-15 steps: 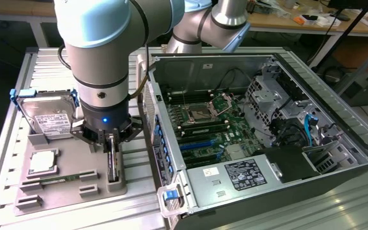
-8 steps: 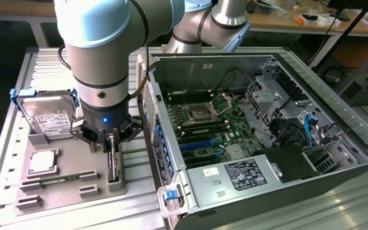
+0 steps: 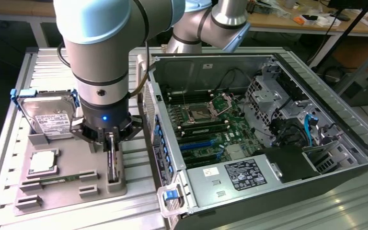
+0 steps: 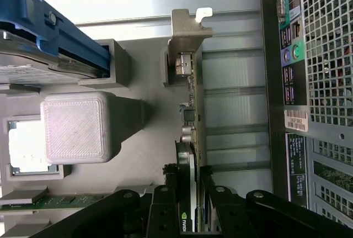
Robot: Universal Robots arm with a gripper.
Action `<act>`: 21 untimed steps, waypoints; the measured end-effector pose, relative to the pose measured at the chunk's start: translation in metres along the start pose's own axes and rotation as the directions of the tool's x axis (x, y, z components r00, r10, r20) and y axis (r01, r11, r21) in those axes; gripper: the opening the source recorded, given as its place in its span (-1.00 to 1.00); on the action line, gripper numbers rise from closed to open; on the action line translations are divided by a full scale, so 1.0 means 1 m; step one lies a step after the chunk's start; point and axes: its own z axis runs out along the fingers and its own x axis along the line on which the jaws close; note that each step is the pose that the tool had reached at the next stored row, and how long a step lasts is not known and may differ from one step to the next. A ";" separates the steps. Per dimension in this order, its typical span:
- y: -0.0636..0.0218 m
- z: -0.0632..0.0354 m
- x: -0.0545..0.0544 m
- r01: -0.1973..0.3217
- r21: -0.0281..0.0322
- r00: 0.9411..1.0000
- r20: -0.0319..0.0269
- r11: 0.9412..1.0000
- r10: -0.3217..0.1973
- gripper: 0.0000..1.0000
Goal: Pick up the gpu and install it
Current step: 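Pick up the gpu and move the gpu toward the slot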
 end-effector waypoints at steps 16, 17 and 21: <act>0.0006 -0.0149 0.000 0.000 0.000 1.000 0.000 1.000 0.000 -0.46; 0.0006 -0.0149 0.000 0.000 0.000 1.000 0.000 1.000 0.000 -0.46; 0.0006 -0.0150 0.000 0.000 0.000 1.000 0.000 1.000 0.000 -0.46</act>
